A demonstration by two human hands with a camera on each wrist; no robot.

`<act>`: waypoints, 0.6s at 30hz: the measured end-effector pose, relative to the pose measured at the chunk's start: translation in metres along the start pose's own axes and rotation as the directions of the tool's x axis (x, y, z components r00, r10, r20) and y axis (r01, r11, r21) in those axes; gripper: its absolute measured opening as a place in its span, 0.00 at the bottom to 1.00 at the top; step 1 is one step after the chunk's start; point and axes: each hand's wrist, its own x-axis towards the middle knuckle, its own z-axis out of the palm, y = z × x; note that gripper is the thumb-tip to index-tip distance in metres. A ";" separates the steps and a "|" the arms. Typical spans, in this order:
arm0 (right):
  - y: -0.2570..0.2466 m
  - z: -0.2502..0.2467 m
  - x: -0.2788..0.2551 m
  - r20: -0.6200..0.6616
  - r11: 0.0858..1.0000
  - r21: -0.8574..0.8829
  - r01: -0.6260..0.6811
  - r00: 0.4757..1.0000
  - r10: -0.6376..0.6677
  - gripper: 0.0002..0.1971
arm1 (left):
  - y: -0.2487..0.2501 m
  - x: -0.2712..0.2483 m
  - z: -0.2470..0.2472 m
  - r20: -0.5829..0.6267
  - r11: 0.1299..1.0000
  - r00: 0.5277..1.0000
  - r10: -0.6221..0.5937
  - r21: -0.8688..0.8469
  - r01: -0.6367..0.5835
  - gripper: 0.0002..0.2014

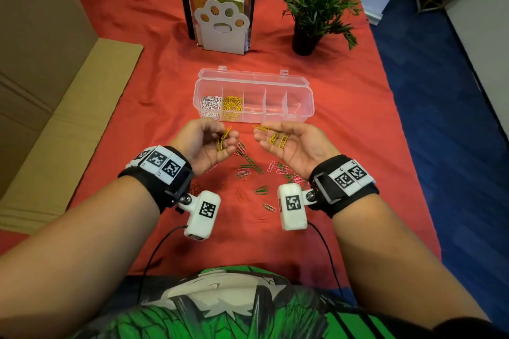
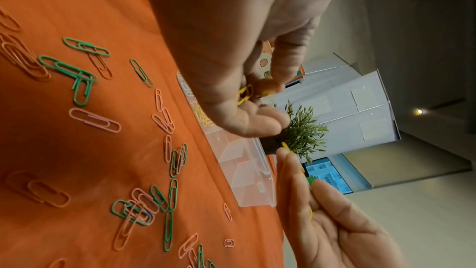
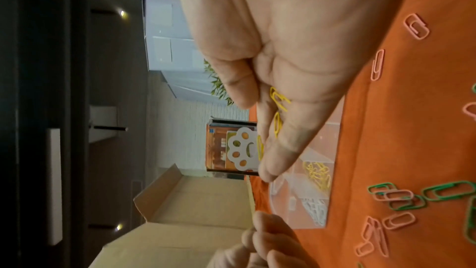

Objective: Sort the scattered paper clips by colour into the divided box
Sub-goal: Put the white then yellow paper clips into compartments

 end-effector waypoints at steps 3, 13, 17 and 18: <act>-0.004 0.000 -0.002 0.007 1.000 -0.002 0.003 1.000 -0.003 0.16 | 0.001 0.002 -0.002 0.008 1.000 1.000 -0.010 -0.020 0.010 0.11; 0.003 0.007 0.015 -0.195 0.897 -0.442 0.016 0.974 -0.114 0.14 | 0.013 0.026 0.016 -0.021 0.931 0.989 0.145 0.342 -0.130 0.12; -0.007 0.008 0.024 -0.259 0.879 -0.475 0.029 0.950 -0.171 0.16 | 0.048 0.050 0.028 -0.127 0.932 0.974 0.190 0.337 -0.137 0.09; -0.009 0.007 0.027 -0.266 0.870 -0.491 0.030 0.947 -0.183 0.16 | 0.055 0.054 0.031 -0.155 0.933 0.968 0.195 0.335 -0.135 0.08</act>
